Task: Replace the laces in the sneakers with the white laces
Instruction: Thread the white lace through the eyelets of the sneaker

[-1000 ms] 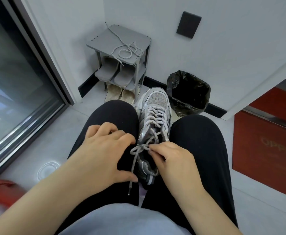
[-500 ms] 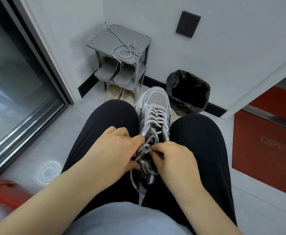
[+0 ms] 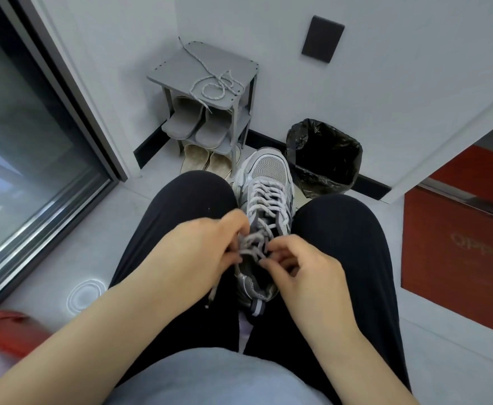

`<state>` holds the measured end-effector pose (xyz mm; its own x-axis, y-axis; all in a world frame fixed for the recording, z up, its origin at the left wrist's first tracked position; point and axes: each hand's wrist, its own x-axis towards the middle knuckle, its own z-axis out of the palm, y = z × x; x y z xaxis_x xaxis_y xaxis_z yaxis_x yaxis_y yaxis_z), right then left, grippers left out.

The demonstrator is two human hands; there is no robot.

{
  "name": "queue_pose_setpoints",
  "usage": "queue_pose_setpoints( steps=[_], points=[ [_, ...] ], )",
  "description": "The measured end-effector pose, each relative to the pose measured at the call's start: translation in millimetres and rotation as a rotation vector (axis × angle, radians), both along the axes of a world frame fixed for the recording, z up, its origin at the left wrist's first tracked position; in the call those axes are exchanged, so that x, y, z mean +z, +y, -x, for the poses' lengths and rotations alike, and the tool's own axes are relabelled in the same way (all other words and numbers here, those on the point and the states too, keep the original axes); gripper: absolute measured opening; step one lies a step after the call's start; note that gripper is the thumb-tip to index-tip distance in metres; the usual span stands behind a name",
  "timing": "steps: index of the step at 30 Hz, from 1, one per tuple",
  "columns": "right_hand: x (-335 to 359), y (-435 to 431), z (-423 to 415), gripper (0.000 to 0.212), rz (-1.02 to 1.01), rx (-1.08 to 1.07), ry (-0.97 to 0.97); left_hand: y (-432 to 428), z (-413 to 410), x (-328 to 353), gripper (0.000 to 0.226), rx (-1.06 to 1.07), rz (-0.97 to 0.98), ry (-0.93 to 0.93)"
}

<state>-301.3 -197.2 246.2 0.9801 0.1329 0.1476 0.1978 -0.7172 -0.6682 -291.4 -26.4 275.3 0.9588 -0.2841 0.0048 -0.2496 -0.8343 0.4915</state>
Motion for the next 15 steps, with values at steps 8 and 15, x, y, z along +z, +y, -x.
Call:
queue_pose_setpoints(
  steps=[8,15],
  points=[
    [8,-4,-5,0.022,-0.124,0.036,0.095,-26,-19,0,0.007,-0.131,0.377,-0.103],
    [15,-16,2,0.025,-0.353,-0.006,0.270,-22,-8,-32,0.023,-0.202,0.023,-0.231]
  ],
)
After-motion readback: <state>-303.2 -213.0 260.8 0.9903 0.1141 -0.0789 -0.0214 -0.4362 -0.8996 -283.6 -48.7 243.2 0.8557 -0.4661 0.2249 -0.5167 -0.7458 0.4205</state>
